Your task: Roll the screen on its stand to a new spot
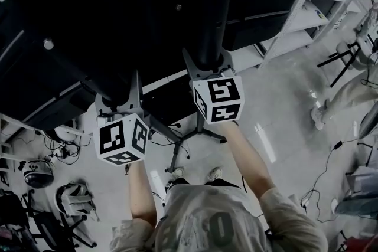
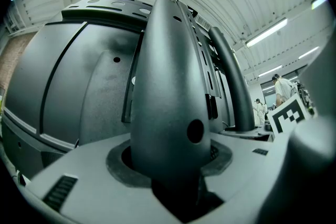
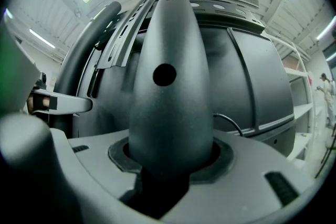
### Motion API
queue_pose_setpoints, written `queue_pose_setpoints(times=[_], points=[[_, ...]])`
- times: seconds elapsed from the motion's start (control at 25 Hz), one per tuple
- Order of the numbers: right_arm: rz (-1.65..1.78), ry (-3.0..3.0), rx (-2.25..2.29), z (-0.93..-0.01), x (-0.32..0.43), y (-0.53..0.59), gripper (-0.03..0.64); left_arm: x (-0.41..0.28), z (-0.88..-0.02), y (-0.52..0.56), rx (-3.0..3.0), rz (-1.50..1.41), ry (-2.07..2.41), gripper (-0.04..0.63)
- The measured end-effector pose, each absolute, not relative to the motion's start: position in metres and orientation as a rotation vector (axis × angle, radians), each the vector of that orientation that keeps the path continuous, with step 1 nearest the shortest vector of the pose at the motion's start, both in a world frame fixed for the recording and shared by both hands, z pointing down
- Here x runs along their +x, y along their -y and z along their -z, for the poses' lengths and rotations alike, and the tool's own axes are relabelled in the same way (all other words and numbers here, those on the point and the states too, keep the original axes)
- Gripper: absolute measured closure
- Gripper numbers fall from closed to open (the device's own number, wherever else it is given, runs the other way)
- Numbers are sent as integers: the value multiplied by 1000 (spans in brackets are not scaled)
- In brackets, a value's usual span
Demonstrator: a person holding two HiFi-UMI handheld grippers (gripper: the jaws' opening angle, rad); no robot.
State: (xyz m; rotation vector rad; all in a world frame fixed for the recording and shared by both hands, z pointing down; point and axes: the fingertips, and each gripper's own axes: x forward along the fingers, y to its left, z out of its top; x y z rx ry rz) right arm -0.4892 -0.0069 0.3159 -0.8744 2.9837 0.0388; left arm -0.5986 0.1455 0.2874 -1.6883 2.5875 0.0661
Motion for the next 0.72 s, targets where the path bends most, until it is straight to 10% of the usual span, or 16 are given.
queue_pose_setpoints(times=[0.72], points=[[-53,-2930,-912,-313,-370,97,410,-490,-287,-45,-1779,-75,-2525,380]])
